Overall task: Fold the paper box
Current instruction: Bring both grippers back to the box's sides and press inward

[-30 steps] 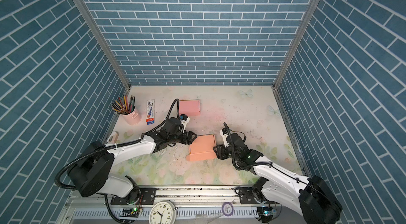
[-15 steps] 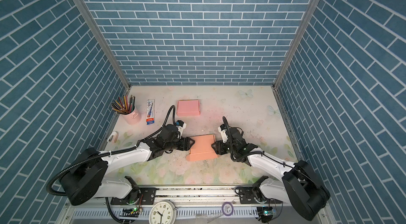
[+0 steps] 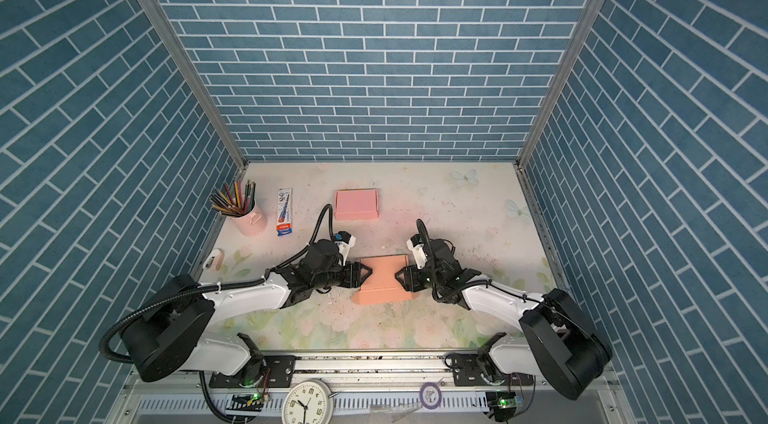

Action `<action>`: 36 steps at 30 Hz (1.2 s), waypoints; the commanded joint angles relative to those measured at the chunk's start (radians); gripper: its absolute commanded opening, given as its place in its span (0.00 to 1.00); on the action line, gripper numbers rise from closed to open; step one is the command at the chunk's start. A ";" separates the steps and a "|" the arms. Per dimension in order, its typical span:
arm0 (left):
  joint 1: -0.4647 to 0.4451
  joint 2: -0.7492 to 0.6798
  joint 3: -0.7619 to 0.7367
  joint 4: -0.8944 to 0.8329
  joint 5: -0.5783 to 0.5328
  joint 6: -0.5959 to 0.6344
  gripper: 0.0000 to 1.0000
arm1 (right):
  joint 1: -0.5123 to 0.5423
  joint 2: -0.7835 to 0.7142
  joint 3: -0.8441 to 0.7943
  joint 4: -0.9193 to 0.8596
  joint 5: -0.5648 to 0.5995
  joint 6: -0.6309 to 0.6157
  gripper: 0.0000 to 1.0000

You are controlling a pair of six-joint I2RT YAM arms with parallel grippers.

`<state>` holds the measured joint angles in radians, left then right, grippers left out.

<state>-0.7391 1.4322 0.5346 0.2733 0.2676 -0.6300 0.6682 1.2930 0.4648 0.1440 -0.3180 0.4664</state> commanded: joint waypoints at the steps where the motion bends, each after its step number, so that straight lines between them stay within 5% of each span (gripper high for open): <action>1: -0.002 0.028 0.031 0.044 0.013 -0.004 0.62 | -0.002 0.016 0.040 0.029 -0.020 -0.009 0.57; 21: 0.050 0.134 0.113 0.053 0.046 0.054 0.60 | -0.019 0.108 0.122 0.017 -0.015 -0.033 0.59; 36: 0.002 -0.081 0.024 -0.133 -0.122 0.073 0.76 | -0.019 -0.068 0.045 -0.121 0.066 -0.007 0.69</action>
<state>-0.7090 1.3964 0.5854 0.2070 0.2047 -0.5629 0.6468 1.2629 0.5327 0.0761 -0.2695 0.4553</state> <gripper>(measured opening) 0.757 0.684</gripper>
